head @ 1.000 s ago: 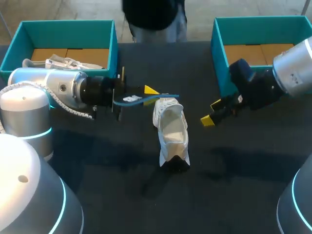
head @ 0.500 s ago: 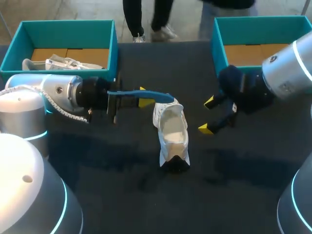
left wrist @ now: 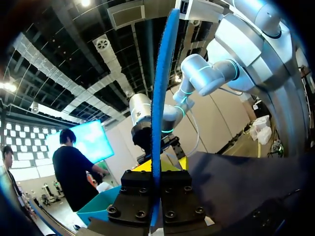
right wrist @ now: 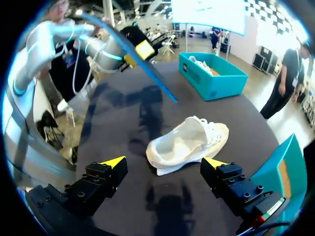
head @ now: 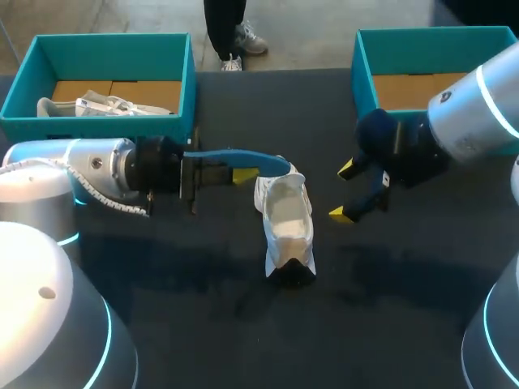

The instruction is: Take the shoe out of the shoebox, open the shoe tongue, remove and reinsert the insole, then place the shoe into the shoebox

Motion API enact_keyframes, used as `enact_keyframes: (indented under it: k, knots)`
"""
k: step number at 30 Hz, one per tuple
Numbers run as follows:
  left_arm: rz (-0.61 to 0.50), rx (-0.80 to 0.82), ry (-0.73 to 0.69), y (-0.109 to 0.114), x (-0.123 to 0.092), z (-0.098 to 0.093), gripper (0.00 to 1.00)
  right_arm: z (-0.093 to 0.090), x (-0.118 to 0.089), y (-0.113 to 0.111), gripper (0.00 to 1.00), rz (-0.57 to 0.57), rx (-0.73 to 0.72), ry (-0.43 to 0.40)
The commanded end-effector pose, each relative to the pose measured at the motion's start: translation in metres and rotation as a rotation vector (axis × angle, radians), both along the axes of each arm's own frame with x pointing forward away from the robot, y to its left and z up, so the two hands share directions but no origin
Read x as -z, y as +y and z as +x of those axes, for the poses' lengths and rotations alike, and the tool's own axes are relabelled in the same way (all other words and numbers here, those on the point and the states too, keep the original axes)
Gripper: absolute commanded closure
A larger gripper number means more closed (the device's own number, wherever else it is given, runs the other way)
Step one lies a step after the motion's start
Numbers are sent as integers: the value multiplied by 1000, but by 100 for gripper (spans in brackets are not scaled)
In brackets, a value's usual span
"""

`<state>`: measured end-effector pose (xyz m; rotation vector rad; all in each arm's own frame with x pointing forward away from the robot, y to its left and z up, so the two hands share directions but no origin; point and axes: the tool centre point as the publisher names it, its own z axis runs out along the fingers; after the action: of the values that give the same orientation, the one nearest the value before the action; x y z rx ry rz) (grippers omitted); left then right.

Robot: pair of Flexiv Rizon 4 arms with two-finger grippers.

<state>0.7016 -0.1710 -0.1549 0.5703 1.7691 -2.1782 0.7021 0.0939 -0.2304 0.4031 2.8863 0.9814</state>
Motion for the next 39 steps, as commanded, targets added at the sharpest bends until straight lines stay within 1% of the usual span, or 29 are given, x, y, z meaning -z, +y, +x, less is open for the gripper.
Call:
enact_keyframes:
  k: [1, 7, 12, 14, 16, 17, 25, 32, 33, 35, 36, 37, 39]
  knots:
    - [-1, -17, 12, 3, 5, -6, 100, -1, -6, 1, 0, -70, -53, -64]
    - [7, -10, 33, 1, 11, -9, 100, 3, 3, -4, 0, -79, -113, -104]
    - [13, -20, 47, 1, 13, -9, 100, 5, 5, -3, 0, -118, -167, -176]
    - [16, -27, 50, 1, 14, -8, 100, 6, 6, -4, 0, -137, -193, -226]
    - [17, -33, 53, 2, 15, -8, 100, 6, 7, -3, 0, -126, -225, -280]
    - [16, -35, 55, 2, 16, -7, 100, 8, 9, -4, 0, -120, -249, -288]
    - [47, -62, 60, 0, 34, -6, 100, 8, 9, -4, 0, -120, -249, -288]
    - [42, -77, 56, -1, 45, -10, 100, 8, 9, -4, 0, -120, -249, -288]
    - [42, -77, 57, -1, 47, -10, 100, 9, 13, -4, 0, -144, -262, -267]
    - [44, -81, 58, -2, 51, -11, 100, 12, 16, -4, 0, -160, -273, -305]
    - [43, -85, 63, -2, 52, -12, 100, 14, 17, -5, 0, -179, -278, -294]
    - [44, -89, 64, -2, 54, -12, 100, 15, 17, -5, 0, -197, -285, -318]
    - [45, -93, 64, -3, 57, -12, 100, 18, 17, -5, 0, -234, -288, -311]
